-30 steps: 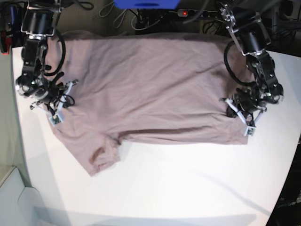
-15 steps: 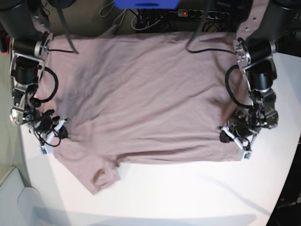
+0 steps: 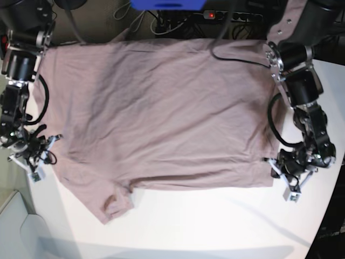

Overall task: Layout the t-shirt on the table in an organized manner, then fold the t-shirt properly
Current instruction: 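Grasp the shirt's shoulder edges with both grippers, then pull the shoulder edges apart with both grippers to flatten the shirt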

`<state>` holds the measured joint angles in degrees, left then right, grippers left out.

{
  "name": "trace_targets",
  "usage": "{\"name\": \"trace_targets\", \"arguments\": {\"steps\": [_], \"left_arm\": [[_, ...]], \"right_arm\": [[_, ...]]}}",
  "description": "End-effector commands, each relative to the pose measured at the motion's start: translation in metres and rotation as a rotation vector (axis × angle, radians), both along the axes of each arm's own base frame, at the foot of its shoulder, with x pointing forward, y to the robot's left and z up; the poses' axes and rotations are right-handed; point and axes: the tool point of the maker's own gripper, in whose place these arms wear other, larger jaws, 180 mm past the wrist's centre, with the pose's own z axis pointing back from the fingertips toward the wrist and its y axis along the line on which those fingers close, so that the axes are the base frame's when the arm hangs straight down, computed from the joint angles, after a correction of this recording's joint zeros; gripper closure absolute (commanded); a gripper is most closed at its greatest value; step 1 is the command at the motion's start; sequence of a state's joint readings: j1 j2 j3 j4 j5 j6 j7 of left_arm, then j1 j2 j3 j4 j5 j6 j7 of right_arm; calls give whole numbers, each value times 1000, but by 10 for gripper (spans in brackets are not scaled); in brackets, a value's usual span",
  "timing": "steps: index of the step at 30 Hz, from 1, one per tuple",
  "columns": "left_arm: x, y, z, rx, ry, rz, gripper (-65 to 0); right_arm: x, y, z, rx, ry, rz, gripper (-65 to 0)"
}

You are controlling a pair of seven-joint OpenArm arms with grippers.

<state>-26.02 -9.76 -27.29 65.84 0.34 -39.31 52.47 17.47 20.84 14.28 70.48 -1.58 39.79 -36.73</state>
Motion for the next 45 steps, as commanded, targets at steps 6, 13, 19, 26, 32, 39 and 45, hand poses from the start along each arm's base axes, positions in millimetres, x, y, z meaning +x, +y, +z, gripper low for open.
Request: {"name": "trace_targets", "arguments": {"steps": [6,13,19,26,32,39,45], "left_arm": [[-37,-64,0,-21,-18,-64,-9],[-97,-71,-24,7,71,-52,-6],[-138,-56,-51,3,143,30,-5],[-146,-5,-67,-20,129,160,-5],[-145,19,-92,-43,155,177,-5],[-142,71,-74,11,117,256,-5],[-142,103,-59,63,98,286,-5]], "right_arm": [[-27,43,3,0,-12,57,0],[-57,78,-13,44,23,77,0],[-66,81,-26,60,56,72,0],[-68,79,-38,80,76,68,0],[-79,49,-63,127,105,-14,0],[-91,9,-85,148,129,-77,0],[-93,-11,-98,175,152,-124,0]]}}
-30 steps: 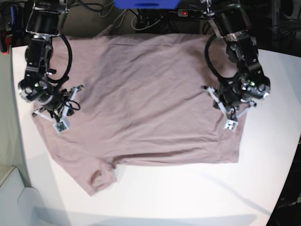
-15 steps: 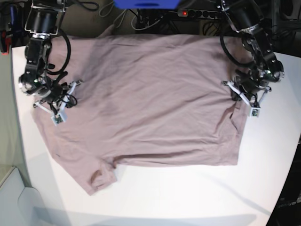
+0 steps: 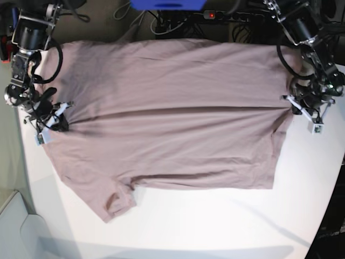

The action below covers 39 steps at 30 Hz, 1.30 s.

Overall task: Layout the t-shirt on the table in an organized manner, then fold the t-shirt properly
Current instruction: 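Pull the shoulder edges apart with both grippers to flatten the shirt, then release the shirt with the left gripper and reposition it on the shirt's side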

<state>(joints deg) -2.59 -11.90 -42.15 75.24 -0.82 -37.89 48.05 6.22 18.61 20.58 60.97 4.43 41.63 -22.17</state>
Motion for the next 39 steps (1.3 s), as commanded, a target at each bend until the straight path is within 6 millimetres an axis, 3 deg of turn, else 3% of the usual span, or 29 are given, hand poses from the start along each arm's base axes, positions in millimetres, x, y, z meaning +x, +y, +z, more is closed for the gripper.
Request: {"name": "trace_targets", "arguments": {"steps": [1,9,15,18,22,27,30,35,39], "left_arm": [[6,12,13,32,-29,15,-5],[8,39,58,119,-133,57,-5],[15,5,81,128,-153,20,-5],[31,-30,102,65,-223,11,-5],[59,-80,115,-25,-302,-57,-5],[98,-130,102,-152,-327,-156,-5],[112,-144,83,-233,-337,-170,-5],[113,-119,60,-249,-321,-145,-5],[110,-87,51,-218,-310,-121,-5]], "right_arm": [[-22,-26,-18,-107,132,-25,0],[-18,-24,-16,-103,125,-24,0],[-19,-17,-19,-90,126,-21,0],[-19,-16,-20,-87,127,-20,0],[-19,-14,-20,-85,127,-18,0],[-19,-14,-21,-85,129,-18,0],[-24,-14,-24,-86,140,-18,0],[-26,-18,-24,-92,142,-21,0],[-28,-24,-22,-103,143,-24,0]]}}
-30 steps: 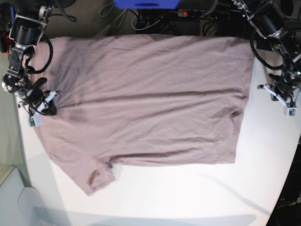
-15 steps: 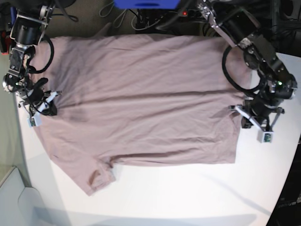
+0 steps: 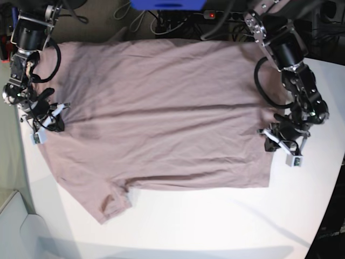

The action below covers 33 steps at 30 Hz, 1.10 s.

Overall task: Layout the t-shirt on the table in an organized manner, then fold the t-shirt properly
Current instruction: 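Release the shirt with the left gripper and reposition it on the shirt's side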

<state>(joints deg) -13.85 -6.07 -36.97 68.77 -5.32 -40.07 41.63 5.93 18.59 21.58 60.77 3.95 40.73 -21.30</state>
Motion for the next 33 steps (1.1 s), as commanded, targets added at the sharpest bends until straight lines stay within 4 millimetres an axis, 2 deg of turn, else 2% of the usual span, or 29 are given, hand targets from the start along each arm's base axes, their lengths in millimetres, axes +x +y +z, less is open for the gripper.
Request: {"name": "trace_targets", "arguments": {"steps": [1,3,6,10,15,18,21,23,24,27,29,31,33], "left_arm": [[12,13,15,7,-56,14,-5],[10,31,8,11,-53,34,-5],[11,61,8,26,-53,66,-5],[4,97,4,54,-37,104,-5],[-3,142,25,129,-47,142,-5],[-8,166,46,95,-95,217,-5],[-18,172,65,69,-75,238,-5],[-24,164,80,65,-72,216,-5],[-26,150,85,44,-74,192,-5],[-31,94,109,25,-134,89,-5],[-36,52,118,14,-174,44,-5],[-40,13,109,0,-164,4,-5],[-41,-20,86,-29,-113,-37,-5]], "right_arm": [[-27,-17,-22,-95,154,5,0],[-25,-17,-21,-95,151,5,0],[-24,-17,-20,-95,148,5,0],[-25,-15,-22,-93,151,8,0],[-25,-16,-22,-94,153,7,0],[-24,-15,-22,-92,152,5,0],[-24,-14,-22,-90,153,6,0],[-24,-14,-22,-90,153,6,0],[-24,-14,-22,-90,153,6,0],[-23,-14,-20,-91,146,5,0],[-14,-10,-6,-108,100,18,0],[-7,-2,6,-118,54,33,0],[-5,0,19,-143,19,47,0]]}}
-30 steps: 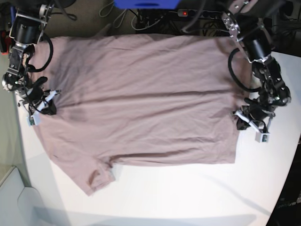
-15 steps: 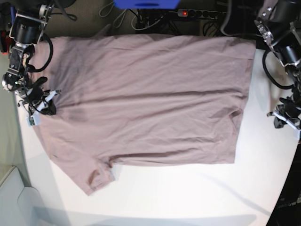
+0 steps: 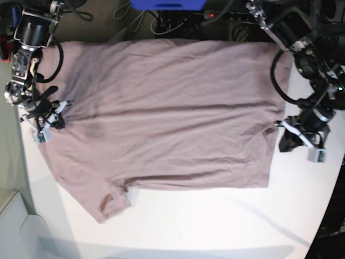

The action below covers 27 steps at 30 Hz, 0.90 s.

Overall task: Layout the t-shirt on the table in an organized manner, then fold the t-shirt properly
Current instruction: 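Release the shirt with the left gripper and reposition it on the shirt's side, then grasp the shirt's side edges with both grippers and pull them apart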

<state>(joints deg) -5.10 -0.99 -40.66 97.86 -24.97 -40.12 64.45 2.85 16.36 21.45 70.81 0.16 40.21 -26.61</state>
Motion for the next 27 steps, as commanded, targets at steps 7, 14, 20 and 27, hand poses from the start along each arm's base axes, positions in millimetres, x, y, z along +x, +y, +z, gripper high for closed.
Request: {"name": "trace_targets", "arguments": {"steps": [7,14,20,27], "left_arm": [[2,-69,-59,-49,66,-100,-5],[2,-48,-108,-94,144,-51,-5],[7,-23,-115,-79,150,-28,-5],[42,-10,-99,-95,114,-5,-5]], "right_arm": [[0,10,32,-61,-83,42,0],[13,10,18,-14,-53,17,0],[33,0,-4,58,12,-34,0],[85,14,2,120,2,5,0]]}}
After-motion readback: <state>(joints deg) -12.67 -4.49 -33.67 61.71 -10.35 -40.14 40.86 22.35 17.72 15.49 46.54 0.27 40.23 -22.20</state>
